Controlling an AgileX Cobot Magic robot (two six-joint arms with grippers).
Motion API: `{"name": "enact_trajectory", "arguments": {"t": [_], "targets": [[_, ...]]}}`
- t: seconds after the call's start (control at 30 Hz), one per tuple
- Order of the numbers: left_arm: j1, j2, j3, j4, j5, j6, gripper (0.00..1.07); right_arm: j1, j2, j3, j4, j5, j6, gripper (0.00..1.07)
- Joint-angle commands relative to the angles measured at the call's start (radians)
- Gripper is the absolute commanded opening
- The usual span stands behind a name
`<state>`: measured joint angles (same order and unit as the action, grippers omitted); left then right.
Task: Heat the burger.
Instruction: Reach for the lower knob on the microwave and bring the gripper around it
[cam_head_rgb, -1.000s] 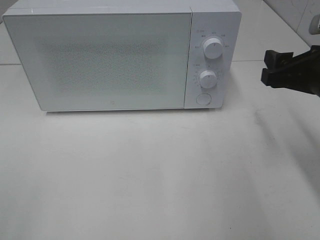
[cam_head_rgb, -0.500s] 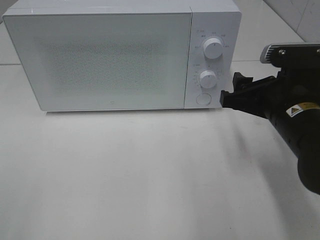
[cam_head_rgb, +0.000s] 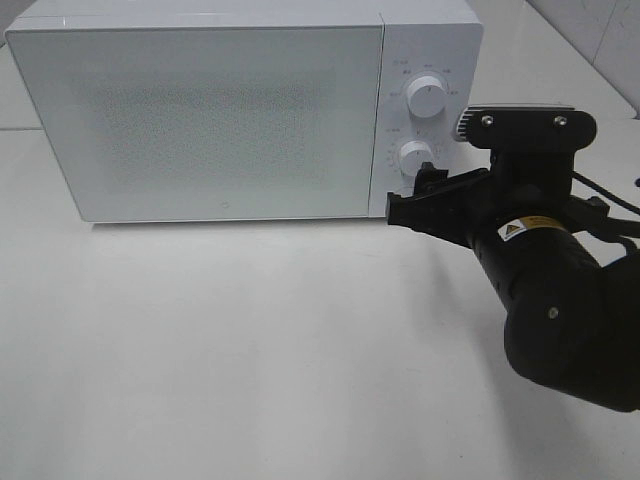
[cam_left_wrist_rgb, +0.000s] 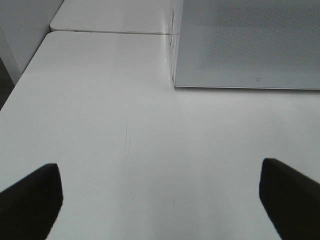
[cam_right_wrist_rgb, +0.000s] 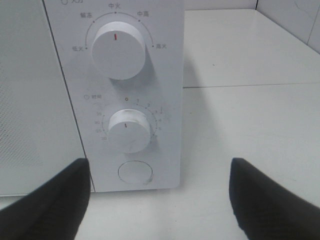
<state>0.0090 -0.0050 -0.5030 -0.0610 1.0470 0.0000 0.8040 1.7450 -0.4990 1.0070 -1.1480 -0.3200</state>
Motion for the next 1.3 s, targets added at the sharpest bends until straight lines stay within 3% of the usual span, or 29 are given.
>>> {"name": "enact_trajectory", "arguments": {"t": [0.03, 0.4, 0.77, 1.3], "targets": [[0.002, -0.008, 0.002, 0.003, -0.009, 0.0, 1.0, 0.003, 0.036, -0.038, -0.005, 0.019, -0.015, 0.73], [0.002, -0.008, 0.002, 0.003, -0.009, 0.0, 1.0, -0.002, 0.11, -0.102, -0.097, 0.004, -0.015, 0.73], [0.002, -0.008, 0.002, 0.003, -0.009, 0.0, 1.0, -0.109, 0.201, -0.218, -0.177, 0.014, -0.015, 0.73], [0.002, -0.008, 0.002, 0.003, -0.009, 0.0, 1.0, -0.173, 0.311, -0.332, -0.181, 0.034, -0.011, 0.73]]}}
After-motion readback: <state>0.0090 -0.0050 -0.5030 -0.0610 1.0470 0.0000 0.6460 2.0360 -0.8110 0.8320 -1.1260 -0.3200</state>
